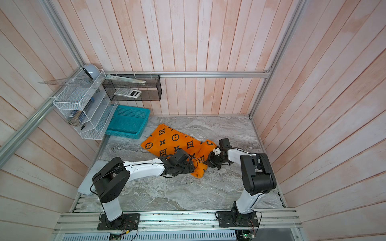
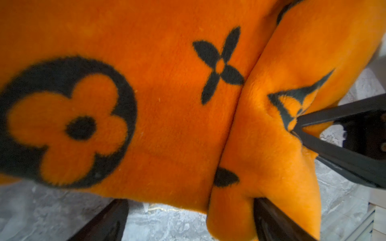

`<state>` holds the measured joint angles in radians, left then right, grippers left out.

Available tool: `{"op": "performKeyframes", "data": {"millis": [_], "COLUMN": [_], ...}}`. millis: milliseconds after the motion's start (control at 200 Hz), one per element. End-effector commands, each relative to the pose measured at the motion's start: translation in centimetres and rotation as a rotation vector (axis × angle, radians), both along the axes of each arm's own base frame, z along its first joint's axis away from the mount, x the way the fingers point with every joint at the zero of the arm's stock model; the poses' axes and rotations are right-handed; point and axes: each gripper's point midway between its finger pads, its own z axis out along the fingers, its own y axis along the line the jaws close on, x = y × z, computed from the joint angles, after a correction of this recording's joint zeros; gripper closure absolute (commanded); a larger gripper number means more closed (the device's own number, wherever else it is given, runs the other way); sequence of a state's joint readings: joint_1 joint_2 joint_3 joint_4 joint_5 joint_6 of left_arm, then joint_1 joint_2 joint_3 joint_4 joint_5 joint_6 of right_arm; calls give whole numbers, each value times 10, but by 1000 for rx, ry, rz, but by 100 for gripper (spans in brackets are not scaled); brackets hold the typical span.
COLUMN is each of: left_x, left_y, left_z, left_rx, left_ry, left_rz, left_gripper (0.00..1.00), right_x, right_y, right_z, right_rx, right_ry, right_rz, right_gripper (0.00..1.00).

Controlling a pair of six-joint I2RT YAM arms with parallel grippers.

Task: Roll up the pillowcase
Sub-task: Roll the pillowcase at the center of the board.

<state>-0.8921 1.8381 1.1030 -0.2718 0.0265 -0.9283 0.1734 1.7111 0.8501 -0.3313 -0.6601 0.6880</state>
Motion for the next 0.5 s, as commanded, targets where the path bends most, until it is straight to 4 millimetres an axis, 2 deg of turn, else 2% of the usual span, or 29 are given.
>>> {"op": "performKeyframes", "data": {"millis": [0,150,335,405,495], "left_x": [2,6,8,8,8], "left_y": [18,33,49,55,61], "left_z": [6,20,29,29,28], "left_rx": [5,21,45,53,61], "left_ry": [17,-15,-46,-47,-48], "left_rz": [36,55,74,80,88], "left_gripper": [0,0,0,0,0], "right_x": [-16,-41,-65,-69,-65], "right_y": [-22,-53,-83,-94,-97], "right_z": [-19,-16,5,12,20], "right_rx": [-126,-215,-352,-386,-406], "right_ry": [84,150,152,149,130], "right_rz": [-26,-46,-4,-12,5], "right_gripper": [100,100,100,100,100]}}
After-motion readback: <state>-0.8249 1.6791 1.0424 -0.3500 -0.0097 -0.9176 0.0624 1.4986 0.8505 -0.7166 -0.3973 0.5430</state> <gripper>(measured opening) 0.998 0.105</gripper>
